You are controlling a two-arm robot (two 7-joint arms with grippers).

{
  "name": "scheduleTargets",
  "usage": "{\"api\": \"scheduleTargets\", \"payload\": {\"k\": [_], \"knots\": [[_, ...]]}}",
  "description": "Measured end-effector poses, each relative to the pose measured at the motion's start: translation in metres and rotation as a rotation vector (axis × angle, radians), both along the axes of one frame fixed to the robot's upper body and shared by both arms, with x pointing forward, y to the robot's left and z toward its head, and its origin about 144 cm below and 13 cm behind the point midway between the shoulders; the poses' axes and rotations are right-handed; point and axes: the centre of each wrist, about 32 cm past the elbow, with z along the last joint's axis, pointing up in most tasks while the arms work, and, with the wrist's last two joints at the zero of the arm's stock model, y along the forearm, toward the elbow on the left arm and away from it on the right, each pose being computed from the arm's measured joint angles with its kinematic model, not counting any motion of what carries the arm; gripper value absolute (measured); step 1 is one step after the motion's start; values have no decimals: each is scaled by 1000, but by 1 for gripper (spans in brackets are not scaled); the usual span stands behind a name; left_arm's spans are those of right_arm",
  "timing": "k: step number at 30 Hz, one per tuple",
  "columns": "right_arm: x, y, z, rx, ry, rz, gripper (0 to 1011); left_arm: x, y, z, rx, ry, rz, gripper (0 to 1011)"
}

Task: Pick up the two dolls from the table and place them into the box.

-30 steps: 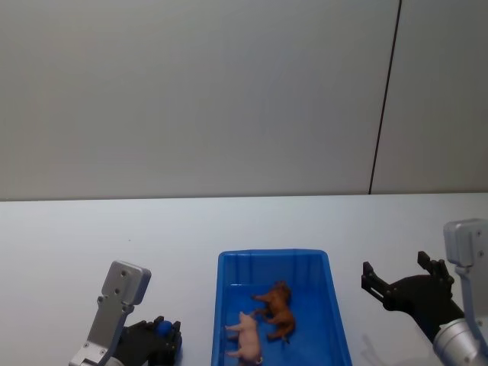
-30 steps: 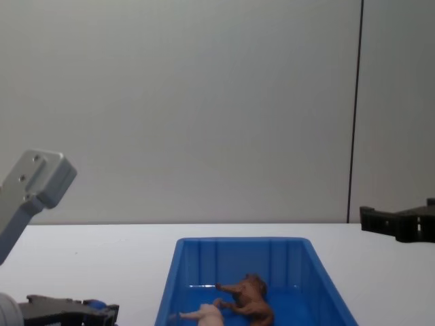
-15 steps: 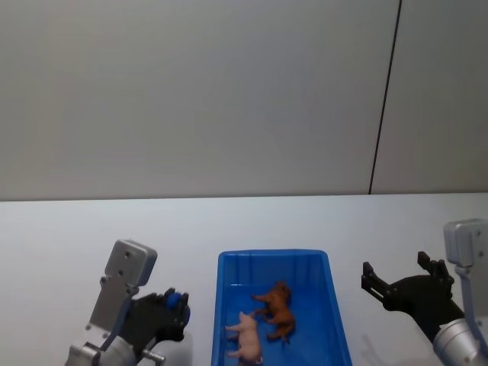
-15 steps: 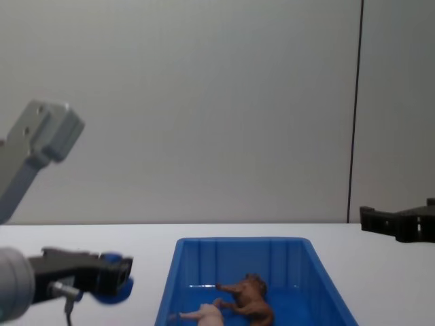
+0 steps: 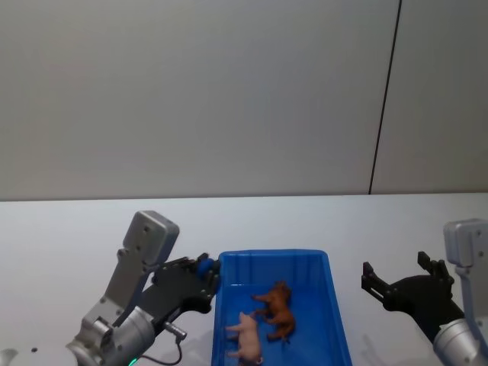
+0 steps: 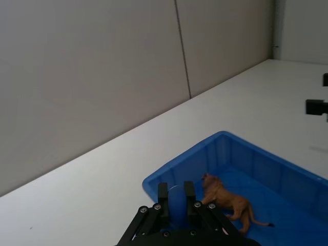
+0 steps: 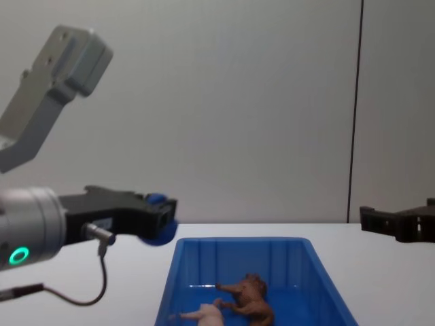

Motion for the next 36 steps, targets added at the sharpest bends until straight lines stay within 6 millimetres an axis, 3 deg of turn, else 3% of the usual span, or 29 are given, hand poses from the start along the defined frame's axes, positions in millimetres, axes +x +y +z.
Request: {"api": "scheduleTargets", "payload": {"k": [6, 18, 29, 33, 36], "knots": [[0, 0, 0, 0, 0, 0, 1001, 4, -4, 8, 2, -22, -82, 187], [0, 0, 0, 0, 0, 0, 1001, 15, -13, 17, 11, -23, -263, 565], [0, 0, 0, 0, 0, 0, 1001, 19, -17, 20, 16, -19, -329, 919], [0, 0, 0, 0, 0, 0, 1001, 20, -18, 21, 17, -18, -343, 1000], [0, 0, 0, 0, 0, 0, 1001, 20, -18, 21, 18, -18, -350, 1001]]}}
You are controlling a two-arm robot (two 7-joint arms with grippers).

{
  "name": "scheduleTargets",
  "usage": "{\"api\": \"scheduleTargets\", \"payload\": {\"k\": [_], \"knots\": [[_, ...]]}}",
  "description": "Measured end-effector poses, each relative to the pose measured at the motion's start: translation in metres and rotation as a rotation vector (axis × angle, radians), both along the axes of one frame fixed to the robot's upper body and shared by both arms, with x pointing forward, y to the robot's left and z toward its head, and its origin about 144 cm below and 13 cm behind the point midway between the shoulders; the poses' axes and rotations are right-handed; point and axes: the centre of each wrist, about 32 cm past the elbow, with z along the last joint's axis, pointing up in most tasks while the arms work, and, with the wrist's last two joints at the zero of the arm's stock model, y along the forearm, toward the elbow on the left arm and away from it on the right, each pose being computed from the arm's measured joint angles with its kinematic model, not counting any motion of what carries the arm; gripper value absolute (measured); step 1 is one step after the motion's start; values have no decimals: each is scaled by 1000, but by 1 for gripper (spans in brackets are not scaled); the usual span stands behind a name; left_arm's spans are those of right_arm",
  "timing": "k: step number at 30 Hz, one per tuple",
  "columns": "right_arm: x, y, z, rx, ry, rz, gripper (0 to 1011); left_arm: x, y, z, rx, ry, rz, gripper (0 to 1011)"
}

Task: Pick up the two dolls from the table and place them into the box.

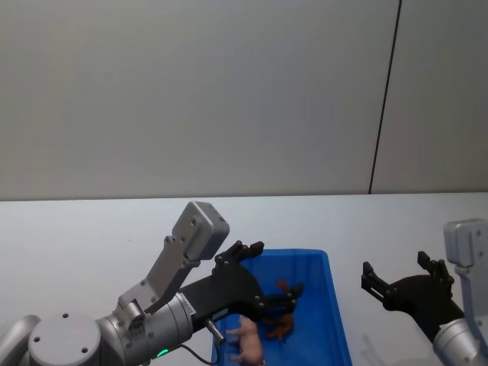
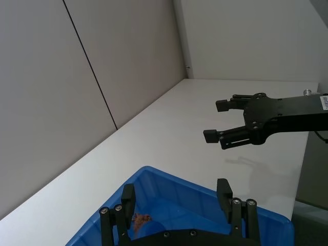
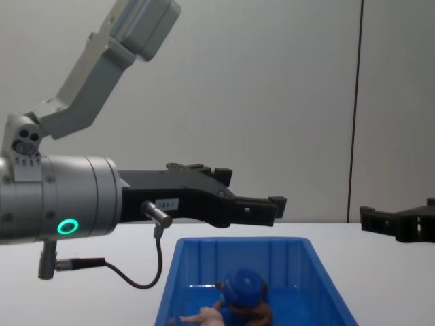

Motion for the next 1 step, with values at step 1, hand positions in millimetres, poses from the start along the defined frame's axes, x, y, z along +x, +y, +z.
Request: {"api": "scheduleTargets", "payload": {"k": [1], "knots": [[0, 0, 0, 0, 0, 0, 1001, 0, 0, 0, 0, 0, -2, 1001]]}}
